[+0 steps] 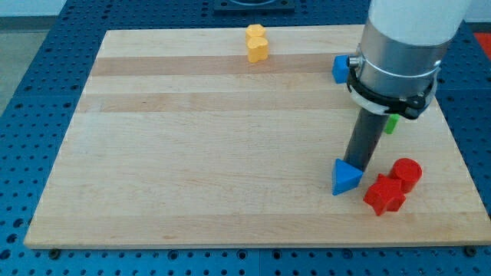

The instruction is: Push the blue triangle towards bottom center

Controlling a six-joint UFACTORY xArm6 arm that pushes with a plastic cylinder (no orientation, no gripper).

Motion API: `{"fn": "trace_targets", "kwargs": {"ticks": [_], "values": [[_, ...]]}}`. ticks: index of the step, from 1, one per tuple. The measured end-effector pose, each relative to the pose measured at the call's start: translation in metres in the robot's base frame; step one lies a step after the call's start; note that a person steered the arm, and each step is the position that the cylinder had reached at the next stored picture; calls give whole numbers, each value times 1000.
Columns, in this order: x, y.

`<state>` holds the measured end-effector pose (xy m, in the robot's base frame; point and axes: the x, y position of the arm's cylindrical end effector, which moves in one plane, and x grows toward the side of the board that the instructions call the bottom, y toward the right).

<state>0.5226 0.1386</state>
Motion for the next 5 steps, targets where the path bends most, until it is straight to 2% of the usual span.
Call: {"fn": "trace_targets", "kwargs": {"ticks": [5], "values": [[11, -5]]}}
